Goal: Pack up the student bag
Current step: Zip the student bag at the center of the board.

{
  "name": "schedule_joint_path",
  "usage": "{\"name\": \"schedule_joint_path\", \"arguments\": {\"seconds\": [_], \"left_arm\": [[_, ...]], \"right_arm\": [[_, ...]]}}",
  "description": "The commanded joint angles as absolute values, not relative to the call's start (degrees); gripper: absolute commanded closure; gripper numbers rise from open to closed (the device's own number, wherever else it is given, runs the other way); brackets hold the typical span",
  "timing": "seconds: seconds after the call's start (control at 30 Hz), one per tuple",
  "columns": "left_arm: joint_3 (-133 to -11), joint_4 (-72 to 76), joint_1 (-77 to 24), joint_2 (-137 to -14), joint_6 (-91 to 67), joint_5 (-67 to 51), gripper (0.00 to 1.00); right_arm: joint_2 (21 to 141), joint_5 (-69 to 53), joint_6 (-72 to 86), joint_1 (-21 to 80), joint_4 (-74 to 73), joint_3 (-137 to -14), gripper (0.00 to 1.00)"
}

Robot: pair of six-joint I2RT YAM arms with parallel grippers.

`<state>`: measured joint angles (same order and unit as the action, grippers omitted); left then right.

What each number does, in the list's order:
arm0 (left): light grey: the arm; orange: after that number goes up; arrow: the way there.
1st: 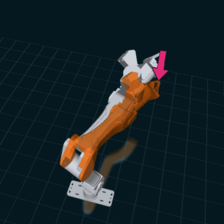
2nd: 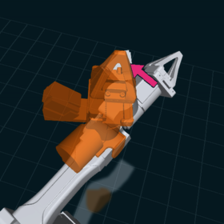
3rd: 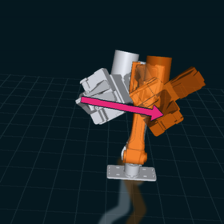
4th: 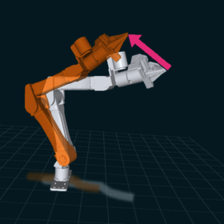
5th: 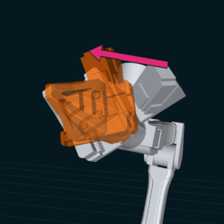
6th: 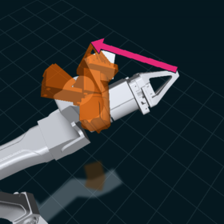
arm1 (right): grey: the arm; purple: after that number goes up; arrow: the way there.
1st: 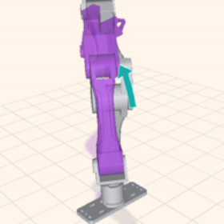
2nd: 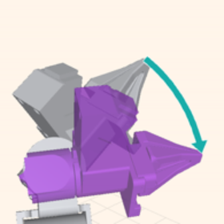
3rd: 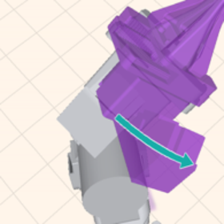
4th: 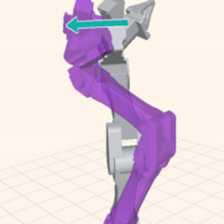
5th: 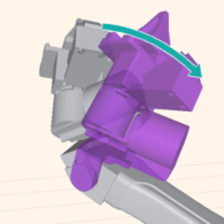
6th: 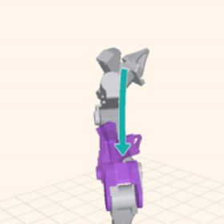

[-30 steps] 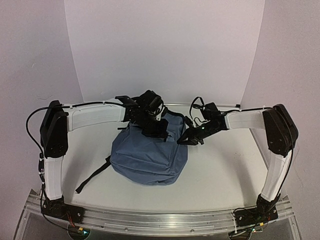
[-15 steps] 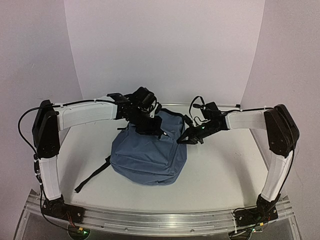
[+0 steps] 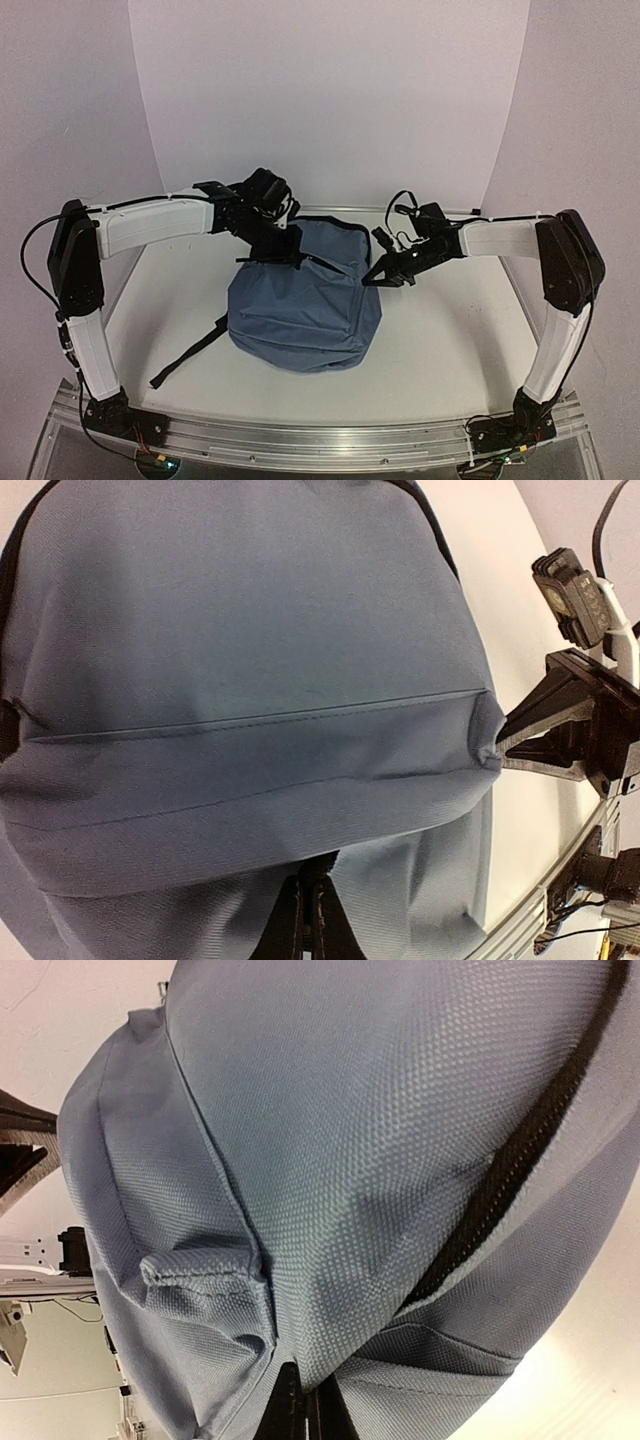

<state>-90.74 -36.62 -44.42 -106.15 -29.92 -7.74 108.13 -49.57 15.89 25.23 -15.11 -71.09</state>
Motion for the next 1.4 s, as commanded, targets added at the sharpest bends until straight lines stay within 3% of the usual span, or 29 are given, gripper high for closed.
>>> {"name": "schedule_joint_path", "arguments": {"seconds": [0.0, 0.17, 0.2, 0.3, 0.4, 0.47, 0.6, 0.8, 1.0, 1.27, 1.3, 1.37], "left_arm": [[-89.3, -39.1, -42.4, -101.2, -28.8, -4.8, 1.0], [-87.7, -37.7, -41.3, -100.3, -28.5, -7.2, 1.0], [-87.9, -36.8, -41.4, -100.6, -28.2, -9.0, 1.0], [-88.6, -34.9, -42.1, -102.0, -27.8, -13.2, 1.0], [-88.9, -34.0, -42.2, -103.0, -28.2, -13.8, 1.0], [-88.6, -33.3, -42.2, -103.1, -28.6, -13.9, 1.0], [-88.4, -32.7, -42.2, -103.1, -29.1, -14.0, 1.0], [-88.0, -32.6, -42.2, -102.7, -29.1, -13.6, 1.0], [-87.9, -32.3, -42.2, -102.8, -29.3, -13.7, 1.0], [-87.0, -31.4, -42.2, -102.5, -29.8, -13.8, 1.0], [-86.9, -31.3, -42.2, -102.5, -29.8, -14.0, 1.0], [-86.8, -31.3, -42.2, -102.6, -29.8, -14.2, 1.0]], "right_arm": [[104.3, -43.2, 10.9, 21.4, -20.6, -70.5, 1.0], [104.3, -39.3, 7.8, 20.5, -23.8, -71.9, 1.0], [104.2, -39.1, 8.2, 20.5, -24.3, -72.8, 0.94], [103.4, -40.3, 10.3, 21.1, -25.2, -75.3, 0.66], [100.8, -38.0, 14.4, 21.9, -25.3, -76.5, 0.22], [99.1, -37.5, 14.0, 22.1, -25.3, -77.3, 0.03], [95.7, -38.8, 11.8, 22.1, -25.0, -77.4, 0.02], [96.1, -52.3, 13.0, 22.3, -21.8, -77.9, 0.02], [103.4, -43.8, 8.7, 26.3, -32.0, -83.9, 0.02], [110.6, -35.7, 8.6, 30.6, -33.3, -86.3, 0.02], [111.4, -35.4, 8.7, 30.7, -33.2, -86.6, 0.04], [112.9, -35.2, 8.9, 30.7, -33.1, -86.9, 0.19]]}}
